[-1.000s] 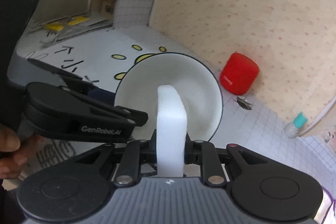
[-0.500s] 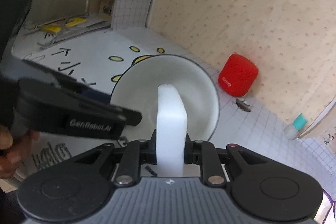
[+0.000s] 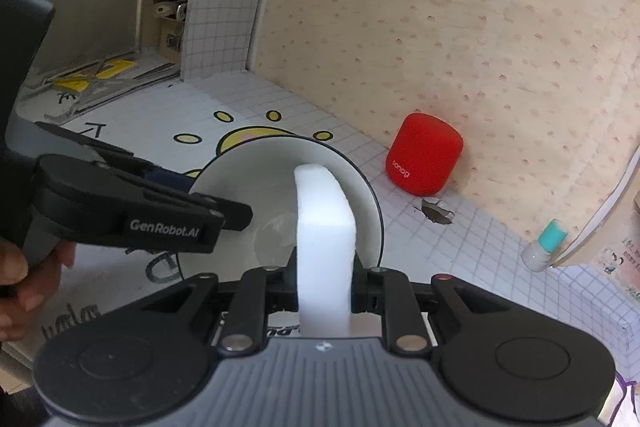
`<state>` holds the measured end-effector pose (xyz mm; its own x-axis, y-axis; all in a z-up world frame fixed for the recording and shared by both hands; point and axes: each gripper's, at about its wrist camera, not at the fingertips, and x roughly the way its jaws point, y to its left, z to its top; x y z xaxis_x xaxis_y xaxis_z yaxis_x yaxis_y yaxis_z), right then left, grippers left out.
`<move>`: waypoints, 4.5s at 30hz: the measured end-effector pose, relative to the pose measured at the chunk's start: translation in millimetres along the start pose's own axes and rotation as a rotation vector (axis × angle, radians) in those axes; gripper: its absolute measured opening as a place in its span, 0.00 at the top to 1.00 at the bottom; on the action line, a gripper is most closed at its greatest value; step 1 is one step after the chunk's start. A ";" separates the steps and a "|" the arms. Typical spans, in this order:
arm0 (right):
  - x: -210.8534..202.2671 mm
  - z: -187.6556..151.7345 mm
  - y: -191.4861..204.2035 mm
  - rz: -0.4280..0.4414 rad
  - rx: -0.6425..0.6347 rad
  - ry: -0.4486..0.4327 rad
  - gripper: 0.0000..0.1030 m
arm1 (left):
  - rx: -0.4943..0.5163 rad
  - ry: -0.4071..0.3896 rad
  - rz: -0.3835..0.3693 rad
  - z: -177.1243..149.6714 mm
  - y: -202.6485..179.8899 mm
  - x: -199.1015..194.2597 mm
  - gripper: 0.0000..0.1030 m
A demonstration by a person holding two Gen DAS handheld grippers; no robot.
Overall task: Clean bowl
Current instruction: 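Lower the yellow bowl upright onto the floor with the left gripper while the right gripper lifts the sponge out, then open the left gripper to release the bowl while the right gripper lowers the white sponge beside it, then open the right gripper to set the white sponge upright beside the bowl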
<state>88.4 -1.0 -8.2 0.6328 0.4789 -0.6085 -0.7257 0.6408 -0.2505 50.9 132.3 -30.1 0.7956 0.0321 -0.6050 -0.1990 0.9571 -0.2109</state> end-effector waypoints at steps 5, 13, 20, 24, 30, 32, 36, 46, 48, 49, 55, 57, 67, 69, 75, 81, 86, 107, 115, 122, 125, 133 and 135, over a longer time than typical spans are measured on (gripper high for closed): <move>1.2 5.2 -4.9 0.011 0.016 -0.019 0.82 | 0.009 -0.019 0.004 9.8 -3.1 3.5 0.59; 10.1 14.2 -7.4 0.018 -0.003 -0.004 0.82 | 0.001 0.008 0.004 12.0 0.4 19.3 0.58; 5.2 13.1 -11.2 0.009 0.030 -0.027 0.82 | 0.054 -0.024 0.006 13.5 -7.5 10.2 0.46; -4.5 9.7 -15.1 -0.001 0.064 -0.051 0.82 | 0.099 -0.080 0.039 9.9 -17.1 -4.7 0.28; -24.6 -0.7 -19.6 -0.029 0.130 -0.099 0.82 | 0.116 -0.130 0.054 2.5 -25.7 -29.5 0.21; -32.1 -5.1 -21.7 -0.053 0.154 -0.116 0.82 | 0.124 -0.138 0.054 -0.2 -28.3 -36.5 0.18; -42.0 -13.7 -30.3 -0.085 0.226 -0.142 0.82 | 0.145 -0.161 0.061 -10.6 -38.3 -50.2 0.07; -33.9 -41.7 -47.6 -0.089 0.387 -0.136 0.82 | 0.141 -0.138 0.058 -27.7 -48.8 -55.3 0.05; -28.7 -44.7 -50.4 -0.079 0.421 -0.133 0.82 | 0.148 -0.122 0.061 -30.8 -50.5 -52.2 0.04; -25.1 -46.3 -51.6 -0.069 0.443 -0.136 0.82 | 0.149 -0.113 0.064 -32.4 -51.0 -50.1 0.04; -7.4 -54.7 -58.2 -0.063 0.588 -0.139 0.82 | 0.151 -0.080 0.064 -38.7 -55.7 -41.5 0.04; -1.0 -56.4 -58.5 -0.055 0.606 -0.129 0.82 | 0.153 -0.074 0.062 -40.2 -57.9 -39.1 0.04; 16.3 -63.0 -54.7 -0.034 0.611 -0.089 0.35 | 0.157 -0.048 0.077 -45.0 -61.9 -31.2 0.00; 12.0 -63.8 -54.0 -0.043 0.600 -0.109 0.24 | 0.156 -0.044 0.080 -45.5 -62.5 -30.6 0.00; -1.4 -62.2 -48.7 -0.104 0.509 -0.112 0.22 | 0.154 -0.034 0.080 -47.7 -64.9 -30.8 0.00; -22.1 -63.9 -50.3 -0.146 0.492 -0.153 0.21 | 0.153 -0.034 0.080 -50.0 -67.1 -33.3 0.00; -32.5 -63.9 -52.6 -0.182 0.483 -0.171 0.21 | 0.160 -0.036 0.076 -52.1 -70.2 -35.6 0.00; -67.9 -77.8 -36.3 -0.213 0.402 -0.133 0.01 | 0.156 -0.006 0.195 -64.4 -76.6 -48.8 0.00; -77.2 -83.4 -42.6 -0.244 0.479 -0.090 0.00 | 0.219 -0.007 0.251 -66.7 -87.7 -55.3 0.00; -83.8 -83.5 -46.4 -0.244 0.488 -0.071 0.00 | 0.302 -0.014 0.222 -62.4 -98.4 -57.6 0.00; -86.3 -81.6 -44.3 -0.263 0.454 -0.076 0.00 | 0.371 -0.018 0.260 -61.3 -107.7 -56.0 0.00; -88.3 -73.5 -42.4 -0.241 0.373 -0.094 0.00 | 0.425 -0.011 0.192 -62.8 -114.1 -61.4 0.00; -87.4 -70.9 -43.0 -0.233 0.368 -0.091 0.00 | 0.434 -0.003 0.177 -64.0 -114.8 -62.0 0.00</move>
<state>45.1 -112.9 2.4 0.8011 0.3370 -0.4946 -0.4274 0.9007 -0.0785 -12.2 2.0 -17.6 0.7727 0.2062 -0.6004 -0.0747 0.9687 0.2365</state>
